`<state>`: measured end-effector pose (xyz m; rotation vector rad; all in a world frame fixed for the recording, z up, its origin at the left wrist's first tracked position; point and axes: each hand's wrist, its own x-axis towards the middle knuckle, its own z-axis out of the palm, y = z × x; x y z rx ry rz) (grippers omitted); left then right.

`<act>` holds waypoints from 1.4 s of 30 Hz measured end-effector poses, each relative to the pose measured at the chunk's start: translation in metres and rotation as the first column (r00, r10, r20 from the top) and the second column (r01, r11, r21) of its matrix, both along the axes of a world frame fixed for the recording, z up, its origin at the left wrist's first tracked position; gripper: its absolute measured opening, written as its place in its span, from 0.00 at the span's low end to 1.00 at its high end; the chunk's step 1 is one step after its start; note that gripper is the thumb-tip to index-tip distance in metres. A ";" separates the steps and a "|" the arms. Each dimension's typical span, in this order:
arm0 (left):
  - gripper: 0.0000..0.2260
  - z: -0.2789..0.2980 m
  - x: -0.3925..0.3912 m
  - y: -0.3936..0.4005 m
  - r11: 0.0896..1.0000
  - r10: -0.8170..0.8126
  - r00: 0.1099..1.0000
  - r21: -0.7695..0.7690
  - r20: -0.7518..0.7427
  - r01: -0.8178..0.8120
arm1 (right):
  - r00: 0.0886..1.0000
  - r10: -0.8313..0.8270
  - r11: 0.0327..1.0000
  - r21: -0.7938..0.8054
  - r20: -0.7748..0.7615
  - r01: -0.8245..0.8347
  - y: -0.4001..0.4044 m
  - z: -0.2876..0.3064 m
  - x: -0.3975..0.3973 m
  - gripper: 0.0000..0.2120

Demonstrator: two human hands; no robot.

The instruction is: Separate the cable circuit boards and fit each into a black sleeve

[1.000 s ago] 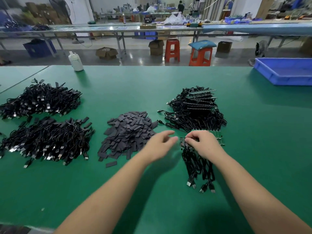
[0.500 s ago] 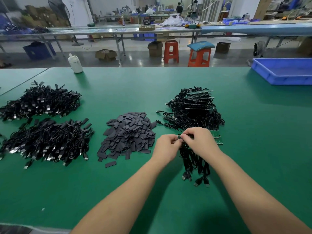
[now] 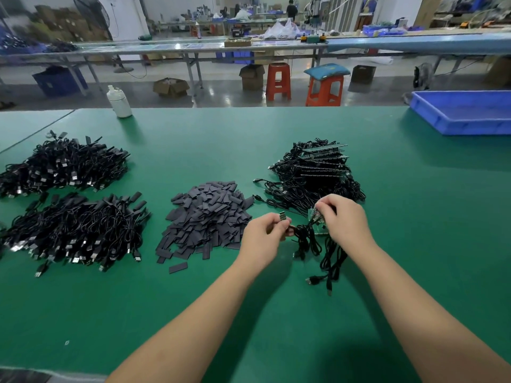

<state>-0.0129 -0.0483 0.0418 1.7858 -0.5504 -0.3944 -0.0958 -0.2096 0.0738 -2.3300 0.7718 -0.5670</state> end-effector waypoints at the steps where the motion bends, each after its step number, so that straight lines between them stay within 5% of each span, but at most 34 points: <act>1: 0.09 0.000 -0.001 0.001 1.000 -0.010 1.000 -0.005 0.015 0.010 | 1.000 -0.003 1.000 0.004 0.011 0.003 -0.001 0.001 0.000 0.08; 5: 0.05 0.004 -0.011 0.001 0.995 -0.076 0.942 0.081 0.327 0.052 | 0.998 0.056 0.998 -0.035 0.005 -0.056 0.007 0.004 0.003 0.06; 6: 0.04 0.006 -0.014 0.000 0.992 -0.113 0.868 0.111 0.484 0.068 | 0.998 0.068 0.997 -0.049 0.010 -0.067 0.010 0.005 0.004 0.06; 8: 0.04 0.006 -0.019 -0.003 0.971 -0.233 0.583 0.219 0.778 0.096 | 0.997 0.077 0.994 -0.081 0.018 -0.075 0.015 0.006 0.007 0.06; 9: 0.06 0.005 -0.021 -0.004 0.958 -0.285 0.460 0.269 0.841 0.103 | 0.997 0.079 0.992 -0.095 0.025 -0.077 0.017 0.007 0.008 0.06; 11: 0.10 0.003 -0.022 -0.004 0.943 -0.333 0.382 0.314 0.862 0.115 | 0.995 0.085 0.994 -0.075 0.046 -0.081 0.016 0.010 0.009 0.06; 17: 0.09 -0.004 -0.020 0.006 0.951 -0.304 0.452 0.297 0.839 0.088 | 0.994 0.111 0.994 0.004 -0.012 -0.111 0.006 0.019 0.003 0.06; 20: 0.06 0.004 -0.021 0.003 0.996 -0.011 0.731 0.068 0.683 -0.049 | 0.977 0.189 0.982 -0.010 -0.095 -0.190 0.012 0.021 0.006 0.05; 22: 0.06 0.009 -0.018 0.002 0.993 0.111 0.810 -0.033 0.576 -0.113 | 0.965 0.211 0.975 -0.030 -0.153 -0.218 0.015 0.022 0.008 0.06; 24: 0.07 0.009 -0.016 0.005 0.998 0.049 0.717 -0.010 0.695 -0.059 | 0.959 0.212 0.974 -0.035 -0.190 -0.222 0.014 0.023 0.010 0.05; 27: 0.10 0.003 -0.018 0.011 0.973 -0.229 0.427 0.199 0.875 0.113 | 0.966 0.187 0.982 -0.006 -0.180 -0.191 0.012 0.024 0.011 0.04; 30: 0.15 -0.009 -0.020 0.014 0.907 -0.418 0.216 0.390 0.883 0.161 | 0.981 0.162 0.987 0.018 -0.108 -0.161 0.011 0.024 0.012 0.05; 33: 0.11 -0.014 -0.022 0.017 0.940 -0.340 0.316 0.326 0.886 0.100 | 0.993 0.114 0.993 -0.022 -0.036 -0.115 0.008 0.026 0.010 0.06; 36: 0.04 -0.015 -0.021 0.021 0.990 -0.130 0.611 0.135 0.781 0.039 | 0.995 0.041 0.999 0.029 0.086 -0.044 -0.002 0.029 0.007 0.06; 39: 0.05 -0.014 -0.013 0.027 0.998 0.038 0.896 0.029 0.442 -0.057 | 0.993 0.042 0.995 0.088 0.111 -0.052 -0.017 0.034 0.006 0.06; 42: 0.08 -0.014 -0.006 0.033 0.996 0.059 0.955 0.041 0.289 -0.074 | 0.991 0.129 0.990 0.069 -0.022 -0.127 -0.032 0.039 0.005 0.08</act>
